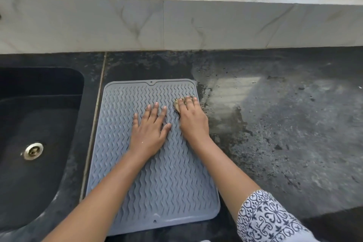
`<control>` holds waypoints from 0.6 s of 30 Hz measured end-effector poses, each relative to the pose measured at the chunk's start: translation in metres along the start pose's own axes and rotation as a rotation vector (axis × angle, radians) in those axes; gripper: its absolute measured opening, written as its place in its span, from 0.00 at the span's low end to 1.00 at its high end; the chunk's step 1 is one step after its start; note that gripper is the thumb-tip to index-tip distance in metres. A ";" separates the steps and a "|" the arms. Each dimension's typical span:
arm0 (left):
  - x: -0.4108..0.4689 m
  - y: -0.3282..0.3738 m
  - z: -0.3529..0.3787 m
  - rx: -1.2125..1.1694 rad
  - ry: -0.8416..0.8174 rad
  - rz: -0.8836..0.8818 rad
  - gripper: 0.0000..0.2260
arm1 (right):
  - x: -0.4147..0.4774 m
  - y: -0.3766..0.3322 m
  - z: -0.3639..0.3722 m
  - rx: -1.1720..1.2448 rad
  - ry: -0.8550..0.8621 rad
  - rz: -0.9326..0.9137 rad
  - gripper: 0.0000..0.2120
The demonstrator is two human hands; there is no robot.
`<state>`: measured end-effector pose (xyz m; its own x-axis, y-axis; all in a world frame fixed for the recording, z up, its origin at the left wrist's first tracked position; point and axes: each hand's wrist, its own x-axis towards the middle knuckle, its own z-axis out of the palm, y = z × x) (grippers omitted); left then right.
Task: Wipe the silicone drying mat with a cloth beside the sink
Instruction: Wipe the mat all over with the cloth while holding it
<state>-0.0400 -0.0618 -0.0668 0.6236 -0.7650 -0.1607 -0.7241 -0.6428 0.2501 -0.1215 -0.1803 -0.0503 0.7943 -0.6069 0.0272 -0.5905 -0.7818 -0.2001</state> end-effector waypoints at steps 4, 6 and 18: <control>-0.004 0.000 0.004 0.009 0.042 0.005 0.26 | -0.065 -0.004 -0.007 0.026 -0.113 -0.004 0.25; -0.004 -0.001 0.005 0.010 0.049 0.007 0.26 | -0.108 -0.007 -0.023 0.017 -0.201 -0.018 0.29; -0.002 -0.001 0.007 -0.032 0.096 0.002 0.25 | -0.023 -0.007 -0.005 0.034 -0.033 0.060 0.23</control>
<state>-0.0424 -0.0603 -0.0731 0.6486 -0.7580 -0.0686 -0.7165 -0.6385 0.2810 -0.1360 -0.1613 -0.0447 0.7620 -0.6473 -0.0178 -0.6327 -0.7383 -0.2337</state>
